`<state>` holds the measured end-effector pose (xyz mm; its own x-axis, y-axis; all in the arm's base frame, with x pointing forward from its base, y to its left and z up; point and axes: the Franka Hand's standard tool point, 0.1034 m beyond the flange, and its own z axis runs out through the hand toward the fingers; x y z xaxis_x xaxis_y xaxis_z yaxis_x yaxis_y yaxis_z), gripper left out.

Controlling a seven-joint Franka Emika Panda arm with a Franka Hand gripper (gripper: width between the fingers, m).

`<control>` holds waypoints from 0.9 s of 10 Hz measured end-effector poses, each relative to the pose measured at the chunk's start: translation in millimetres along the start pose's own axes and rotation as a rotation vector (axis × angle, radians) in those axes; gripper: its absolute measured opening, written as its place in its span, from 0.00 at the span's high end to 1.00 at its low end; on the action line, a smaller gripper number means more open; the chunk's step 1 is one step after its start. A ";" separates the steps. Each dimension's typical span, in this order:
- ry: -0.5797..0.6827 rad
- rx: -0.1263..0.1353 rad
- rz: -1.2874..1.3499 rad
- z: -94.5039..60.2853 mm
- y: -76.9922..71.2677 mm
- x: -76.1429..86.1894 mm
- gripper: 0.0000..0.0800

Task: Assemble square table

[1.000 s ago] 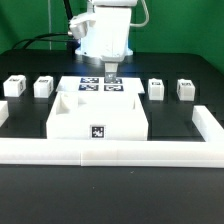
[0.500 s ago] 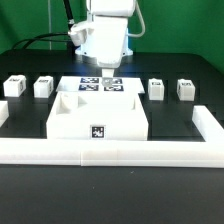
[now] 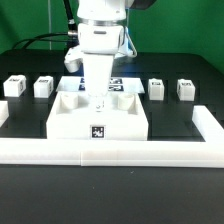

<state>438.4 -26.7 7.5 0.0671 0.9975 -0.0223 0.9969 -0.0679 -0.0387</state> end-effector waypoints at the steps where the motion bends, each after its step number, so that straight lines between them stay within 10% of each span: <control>1: 0.000 0.000 0.002 -0.1 0.1 -0.9 0.19; 3: 0.000 0.000 0.003 0.1 0.0 -1.2 0.51; 4: 0.000 0.000 0.003 0.1 0.0 -1.3 0.51; 6: 0.000 0.000 0.003 0.1 0.1 -1.3 0.91; 9: 0.001 -0.011 0.003 -1.1 2.4 -1.4 0.93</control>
Offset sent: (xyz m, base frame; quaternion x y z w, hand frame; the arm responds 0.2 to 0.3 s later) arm 0.0000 0.0000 0.0000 0.0000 0.0000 0.0000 1.0000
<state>440.7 -28.2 8.6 0.0705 0.9973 -0.0212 0.9971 -0.0711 -0.0281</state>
